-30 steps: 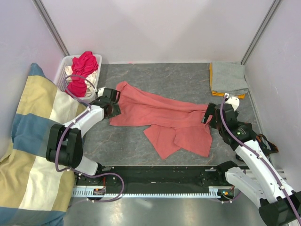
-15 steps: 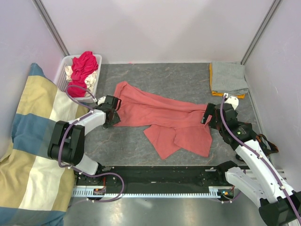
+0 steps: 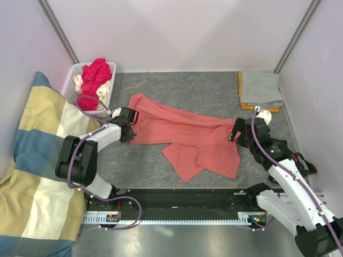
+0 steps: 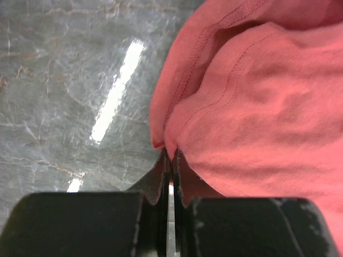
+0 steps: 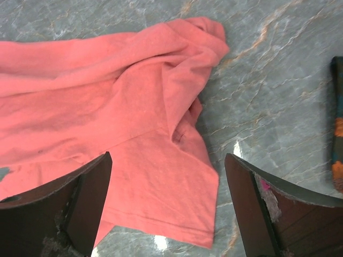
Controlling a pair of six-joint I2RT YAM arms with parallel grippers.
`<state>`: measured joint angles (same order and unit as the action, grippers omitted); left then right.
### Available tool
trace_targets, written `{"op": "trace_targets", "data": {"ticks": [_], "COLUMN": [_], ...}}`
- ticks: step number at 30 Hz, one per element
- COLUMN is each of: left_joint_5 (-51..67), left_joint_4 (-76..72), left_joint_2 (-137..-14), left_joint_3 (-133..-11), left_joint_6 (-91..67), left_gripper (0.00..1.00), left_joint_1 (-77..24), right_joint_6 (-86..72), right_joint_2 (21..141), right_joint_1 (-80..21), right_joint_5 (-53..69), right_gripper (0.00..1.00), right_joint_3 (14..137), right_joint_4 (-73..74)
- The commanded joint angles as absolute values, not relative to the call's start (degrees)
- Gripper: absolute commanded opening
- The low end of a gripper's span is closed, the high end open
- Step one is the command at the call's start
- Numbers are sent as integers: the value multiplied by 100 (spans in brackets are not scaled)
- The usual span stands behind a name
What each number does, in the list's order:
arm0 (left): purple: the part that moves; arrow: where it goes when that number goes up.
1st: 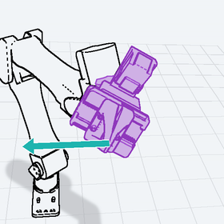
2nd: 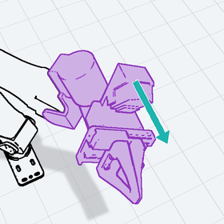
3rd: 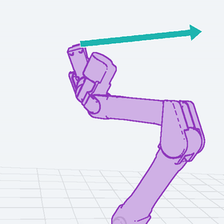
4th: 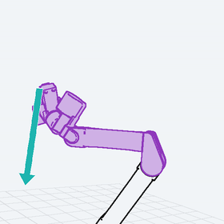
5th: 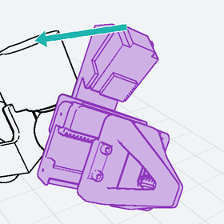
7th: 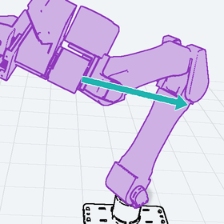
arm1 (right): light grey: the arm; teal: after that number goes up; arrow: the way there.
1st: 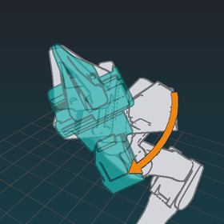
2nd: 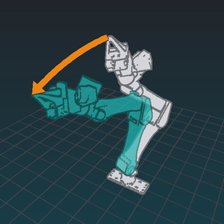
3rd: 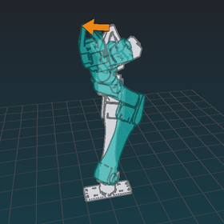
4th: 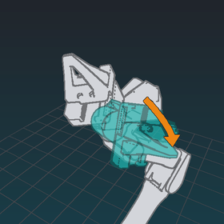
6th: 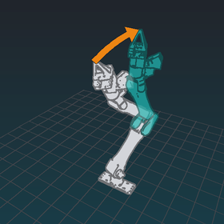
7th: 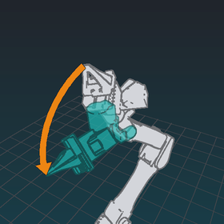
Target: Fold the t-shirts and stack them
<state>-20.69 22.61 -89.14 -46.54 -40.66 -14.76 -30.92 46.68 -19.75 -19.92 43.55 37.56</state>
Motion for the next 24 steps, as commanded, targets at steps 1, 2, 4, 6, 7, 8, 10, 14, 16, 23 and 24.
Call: {"op": "trace_targets", "data": {"ticks": [1,2,4,6,7,8,10,14,16,23,24], "left_joint_5": [-2337,-2355,-2390,-2373,-2330,-2312,-2268,-2154,-2075,-1767,-1706], "left_joint_4": [2223,2276,2364,2443,2478,2522,2540,2523,2470,2329,2329], "left_joint_2": [-9158,-9219,-9518,-9842,-9948,-10036,-10204,-10371,-10458,-10678,-10696], "left_joint_3": [-5272,-5613,-6018,-6590,-6766,-7029,-7258,-7418,-7444,-7506,-7515], "left_joint_6": [-3754,-3692,-3578,-3516,-3481,-3472,-3463,-3472,-3445,-3516,-3524], "left_gripper": [2,2,2,2,2,2,2,2,2,2,2], "left_joint_1": [-1477,-1477,-1468,-1459,-1459,-1459,-1459,-1415,-1380,-1213,-1187], "right_joint_6": [-3638,-3743,-4095,-4323,-4594,-4736,-5202,-5905,-6378,-7802,-7970], "right_joint_2": [4615,4597,4632,4798,4825,4825,4764,4755,4790,5351,5440], "right_joint_1": [-2030,-2074,-2258,-2547,-2662,-2889,-3136,-3655,-3822,-4946,-5096], "right_joint_5": [-1644,-1583,-1556,-1591,-1660,-1861,-2187,-2934,-3225,-3875,-3928], "right_gripper": [94,93,92,93,93,93,93,93,93,92,92], "right_joint_3": [4342,4220,4079,3911,3842,3823,3771,3683,3604,3726,3744], "right_joint_4": [3929,3955,4016,4112,4165,4314,4508,5271,5422,6002,6038]}}
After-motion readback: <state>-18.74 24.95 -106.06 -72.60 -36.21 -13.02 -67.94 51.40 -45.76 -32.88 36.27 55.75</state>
